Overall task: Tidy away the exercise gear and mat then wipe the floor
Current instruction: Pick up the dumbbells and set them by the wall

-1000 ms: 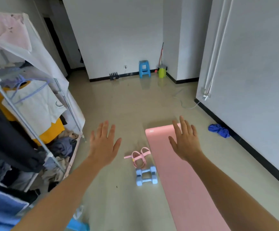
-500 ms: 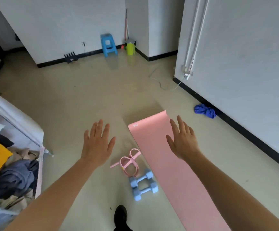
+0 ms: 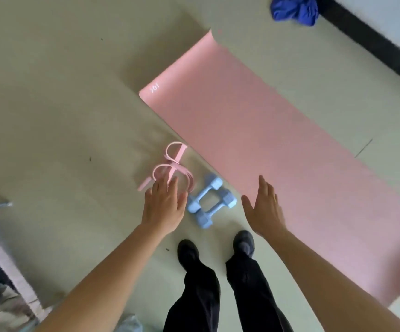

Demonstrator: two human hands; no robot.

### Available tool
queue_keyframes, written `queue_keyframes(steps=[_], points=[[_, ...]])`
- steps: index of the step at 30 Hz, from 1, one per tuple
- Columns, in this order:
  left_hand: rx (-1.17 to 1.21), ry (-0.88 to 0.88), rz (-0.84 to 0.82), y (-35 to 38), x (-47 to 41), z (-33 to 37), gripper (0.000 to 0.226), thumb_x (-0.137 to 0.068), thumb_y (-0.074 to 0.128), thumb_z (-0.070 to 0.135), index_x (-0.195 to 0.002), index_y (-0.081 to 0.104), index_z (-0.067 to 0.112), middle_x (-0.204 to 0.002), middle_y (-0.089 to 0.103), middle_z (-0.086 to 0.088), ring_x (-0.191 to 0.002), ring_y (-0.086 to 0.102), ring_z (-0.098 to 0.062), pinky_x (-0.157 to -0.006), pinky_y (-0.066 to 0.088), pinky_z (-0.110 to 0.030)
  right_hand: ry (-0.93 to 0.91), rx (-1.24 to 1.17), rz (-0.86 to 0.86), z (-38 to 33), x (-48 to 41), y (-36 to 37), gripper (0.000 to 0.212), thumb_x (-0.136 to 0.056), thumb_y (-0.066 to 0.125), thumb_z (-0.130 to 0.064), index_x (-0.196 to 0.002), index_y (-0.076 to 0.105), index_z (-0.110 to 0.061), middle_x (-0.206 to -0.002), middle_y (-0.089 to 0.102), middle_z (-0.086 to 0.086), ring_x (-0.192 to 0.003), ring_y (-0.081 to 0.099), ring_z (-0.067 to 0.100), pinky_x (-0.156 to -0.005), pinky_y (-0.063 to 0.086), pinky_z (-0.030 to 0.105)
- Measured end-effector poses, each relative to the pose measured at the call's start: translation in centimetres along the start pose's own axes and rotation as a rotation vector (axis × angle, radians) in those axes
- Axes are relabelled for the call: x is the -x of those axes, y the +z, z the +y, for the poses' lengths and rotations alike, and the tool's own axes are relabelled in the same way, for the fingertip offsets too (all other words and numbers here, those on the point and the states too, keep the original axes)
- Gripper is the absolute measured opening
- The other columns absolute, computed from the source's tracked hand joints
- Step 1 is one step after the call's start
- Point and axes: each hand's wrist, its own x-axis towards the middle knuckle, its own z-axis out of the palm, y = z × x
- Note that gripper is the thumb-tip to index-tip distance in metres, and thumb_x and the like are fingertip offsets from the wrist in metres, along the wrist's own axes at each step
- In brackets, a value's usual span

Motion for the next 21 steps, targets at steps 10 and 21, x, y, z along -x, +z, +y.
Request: queue_keyframes(steps=[10,21], points=[[0.054,0.000,-0.278,34.9,-14.6,-3.0,0.052,-0.098,0.048,0.035,-0.140,0.038,0.006,-0.143,0.041,-0.016,-0.129,0.040,-0.035,-0.102,0.036,-0.047,0.635,-0.552,-0.374,12.3,-15.6,31.5,0.074,-0.099,0.049,-0.040,-0.158,0.011,-0.016,-0.157,0.034,0.006,-0.136,0.042,0.026,-0.102,0.038,0.039],[0.188,-0.043,-0.250,46.5,-23.9,-3.6,0.034,-0.099,0.048,0.028,-0.120,0.045,0.001,-0.112,0.058,-0.019,-0.100,0.055,-0.038,-0.078,0.037,-0.041,0.635,-1.223,-0.452,16.3,-23.6,42.1,0.030,-0.102,0.056,-0.027,-0.127,0.049,-0.011,-0.121,0.063,0.004,-0.113,0.063,0.018,-0.095,0.054,0.037]])
